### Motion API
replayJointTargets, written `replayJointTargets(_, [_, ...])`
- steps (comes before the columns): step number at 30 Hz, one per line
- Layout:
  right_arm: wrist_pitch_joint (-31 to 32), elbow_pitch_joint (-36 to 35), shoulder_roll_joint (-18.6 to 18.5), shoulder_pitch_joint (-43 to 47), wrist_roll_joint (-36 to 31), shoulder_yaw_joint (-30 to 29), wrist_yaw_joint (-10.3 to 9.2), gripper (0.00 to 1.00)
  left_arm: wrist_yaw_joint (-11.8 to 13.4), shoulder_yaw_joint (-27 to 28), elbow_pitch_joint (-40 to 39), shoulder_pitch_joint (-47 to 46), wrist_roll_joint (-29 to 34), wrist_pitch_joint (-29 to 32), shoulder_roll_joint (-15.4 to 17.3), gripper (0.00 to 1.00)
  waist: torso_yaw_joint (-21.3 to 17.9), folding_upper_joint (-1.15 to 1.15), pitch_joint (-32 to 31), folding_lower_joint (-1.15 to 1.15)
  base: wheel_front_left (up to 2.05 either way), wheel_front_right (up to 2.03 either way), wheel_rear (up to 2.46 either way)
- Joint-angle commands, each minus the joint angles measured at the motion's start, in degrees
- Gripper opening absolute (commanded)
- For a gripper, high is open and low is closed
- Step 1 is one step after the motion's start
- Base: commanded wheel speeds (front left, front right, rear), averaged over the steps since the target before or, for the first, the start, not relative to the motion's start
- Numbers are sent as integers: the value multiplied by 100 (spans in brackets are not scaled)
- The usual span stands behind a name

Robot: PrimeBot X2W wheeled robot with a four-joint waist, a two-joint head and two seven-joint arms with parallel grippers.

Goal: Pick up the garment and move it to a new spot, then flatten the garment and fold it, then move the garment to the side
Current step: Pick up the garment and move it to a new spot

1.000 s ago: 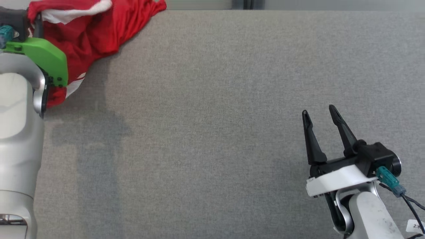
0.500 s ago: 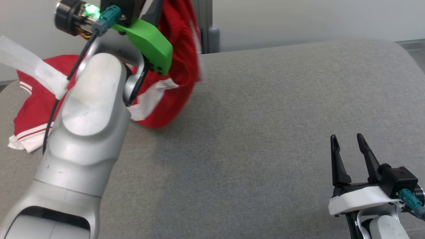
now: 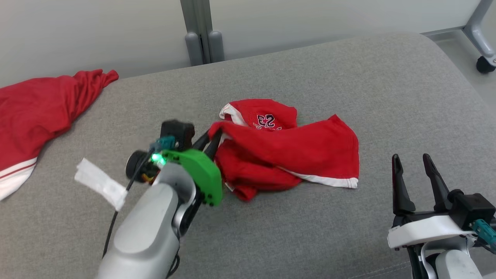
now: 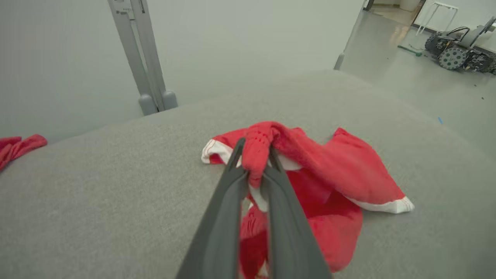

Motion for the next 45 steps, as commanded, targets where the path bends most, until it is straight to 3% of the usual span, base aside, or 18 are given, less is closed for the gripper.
replayJointTargets(1, [-20,5,-14,-62,18,7,1,100,116,20,195,193,48,-168,108,0,15,0,111,0,0,0,0])
replayJointTargets(7, [-20,18,-14,-140,-48,13,1,100,391,118,1109,663,67,-788,147,0,143,0,251,0,0,0,0])
replayJointTargets(17, [-20,74,-15,-249,-135,166,1,100,343,48,1971,414,189,-1454,180,0,329,0,339,0,0,0,0])
replayJointTargets(18, [-20,80,-15,-247,-144,175,1,100,296,41,2014,392,184,-1495,174,7,341,0,338,0,0,0,0])
replayJointTargets(20, [-20,99,-15,-236,-144,188,1,100,241,47,2059,345,175,-1591,174,44,355,0,325,0,0,0,0])
replayJointTargets(21, [-20,108,-16,-234,-148,190,1,100,237,69,2070,337,158,-1629,173,76,359,0,314,0,0,0,0])
replayJointTargets(22, [-20,120,-16,-228,-151,193,1,100,221,99,2074,339,133,-1673,172,100,365,0,295,0,0,0,0])
replayJointTargets(29, [-20,178,-15,-90,-192,126,1,100,294,267,1850,649,148,-1786,144,100,469,0,93,0,0,0,0])
replayJointTargets(45, [-20,189,-16,239,-254,229,1,100,755,1235,-233,2368,586,-1783,-4,100,677,0,-441,0,0,0,0])
